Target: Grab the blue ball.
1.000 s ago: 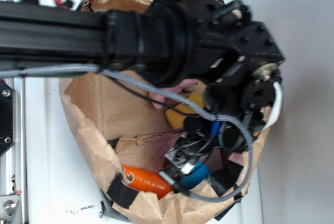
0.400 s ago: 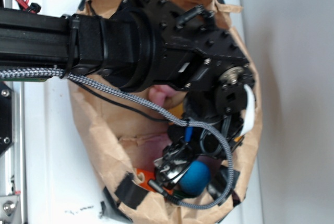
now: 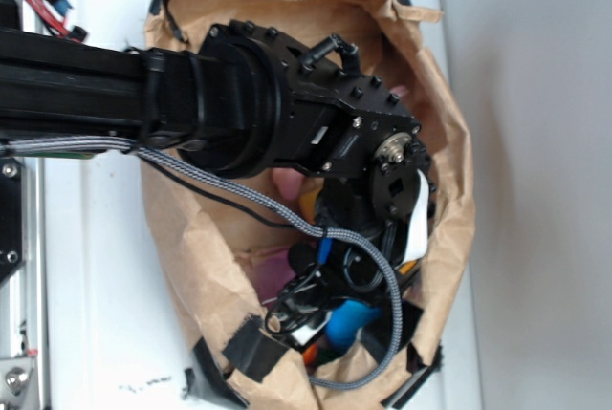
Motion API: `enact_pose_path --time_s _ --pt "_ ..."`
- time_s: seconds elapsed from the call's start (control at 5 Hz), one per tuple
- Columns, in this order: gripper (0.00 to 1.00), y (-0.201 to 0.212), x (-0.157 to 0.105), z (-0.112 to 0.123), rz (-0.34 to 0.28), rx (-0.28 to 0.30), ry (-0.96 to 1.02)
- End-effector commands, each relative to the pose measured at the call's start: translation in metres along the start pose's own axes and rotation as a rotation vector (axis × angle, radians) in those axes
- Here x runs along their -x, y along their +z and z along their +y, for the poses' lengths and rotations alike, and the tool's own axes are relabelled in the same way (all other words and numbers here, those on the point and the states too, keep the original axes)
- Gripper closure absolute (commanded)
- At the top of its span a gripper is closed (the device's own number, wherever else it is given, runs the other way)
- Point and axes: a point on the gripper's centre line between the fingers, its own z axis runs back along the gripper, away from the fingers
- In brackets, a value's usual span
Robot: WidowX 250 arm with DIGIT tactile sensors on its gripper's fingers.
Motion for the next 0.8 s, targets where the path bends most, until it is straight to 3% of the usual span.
enact_pose_path --time_s 0.0,0.2,0.6 --pt "1.0 -0.006 -0.009 0.013 -0.151 -0.058 -0.026" --pt "1.0 -0.01 -0.012 0.018 -0.161 -0.071 -0.01" --pt "1.0 0.06 -0.019 0.004 -0.186 -0.156 0.087"
